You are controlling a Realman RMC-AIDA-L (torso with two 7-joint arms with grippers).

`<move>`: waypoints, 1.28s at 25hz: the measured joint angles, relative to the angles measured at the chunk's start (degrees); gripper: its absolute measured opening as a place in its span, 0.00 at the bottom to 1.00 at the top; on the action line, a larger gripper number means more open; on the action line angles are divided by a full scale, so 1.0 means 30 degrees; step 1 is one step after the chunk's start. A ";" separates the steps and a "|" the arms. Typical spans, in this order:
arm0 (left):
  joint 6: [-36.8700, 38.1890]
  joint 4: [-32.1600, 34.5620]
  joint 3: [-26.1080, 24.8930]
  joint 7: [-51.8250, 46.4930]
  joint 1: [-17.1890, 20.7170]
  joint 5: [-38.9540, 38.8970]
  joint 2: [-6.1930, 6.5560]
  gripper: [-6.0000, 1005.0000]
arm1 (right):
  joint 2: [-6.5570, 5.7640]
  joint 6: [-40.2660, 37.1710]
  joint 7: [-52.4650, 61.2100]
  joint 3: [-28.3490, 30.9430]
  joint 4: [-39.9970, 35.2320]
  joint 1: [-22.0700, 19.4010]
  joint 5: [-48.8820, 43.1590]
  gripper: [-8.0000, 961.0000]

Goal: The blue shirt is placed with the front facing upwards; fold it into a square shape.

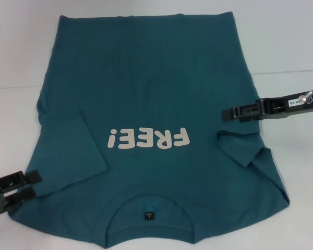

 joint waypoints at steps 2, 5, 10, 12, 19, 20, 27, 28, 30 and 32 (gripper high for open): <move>-0.0058 0.0031 -0.0063 -0.0029 -0.0090 0.0179 0.0051 0.62 | -0.0005 0.0009 -0.0003 0.0055 0.0172 -0.0018 0.0074 0.84; -0.0483 0.0050 -0.0802 -0.0729 -0.0172 0.0802 0.0177 0.62 | -0.0009 -0.0052 0.0182 0.0126 0.0216 -0.0069 0.0134 0.86; -0.1211 0.0071 -0.2159 -0.1729 -0.0087 0.2100 0.0397 0.64 | -0.0001 -0.0354 0.0212 0.0340 0.0179 -0.0158 0.0173 0.92; -0.1535 0.0070 -0.2334 -0.2117 -0.0082 0.2712 0.0415 0.65 | 0.0013 -0.0367 0.0210 0.0348 0.0136 -0.0185 0.0183 0.96; -0.2420 -0.0158 -0.2391 -0.2421 0.0033 0.3175 0.0309 0.66 | 0.0021 -0.0272 0.0193 0.0361 0.0094 -0.0198 0.0199 0.96; -0.2613 -0.0194 -0.2348 -0.2322 0.0045 0.3174 0.0275 0.66 | 0.0021 -0.0269 0.0192 0.0366 0.0088 -0.0201 0.0201 0.96; -0.4051 -0.0601 -0.2031 -0.2236 0.0001 0.3349 0.0245 0.66 | 0.0021 -0.0241 0.0136 0.0537 0.0130 -0.0234 0.0215 0.96; -0.4208 -0.0690 -0.2032 -0.2231 -0.0017 0.3352 0.0242 0.66 | 0.0021 -0.0232 0.0121 0.0582 0.0141 -0.0241 0.0215 0.96; -0.4510 -0.0958 -0.2033 -0.2130 -0.0089 0.3357 0.0239 0.66 | 0.0021 -0.0230 0.0101 0.0631 0.0155 -0.0258 0.0215 0.96; -0.4702 -0.1146 -0.2037 -0.2009 -0.0126 0.3362 0.0238 0.66 | 0.0020 -0.0228 0.0095 0.0636 0.0161 -0.0265 0.0216 0.96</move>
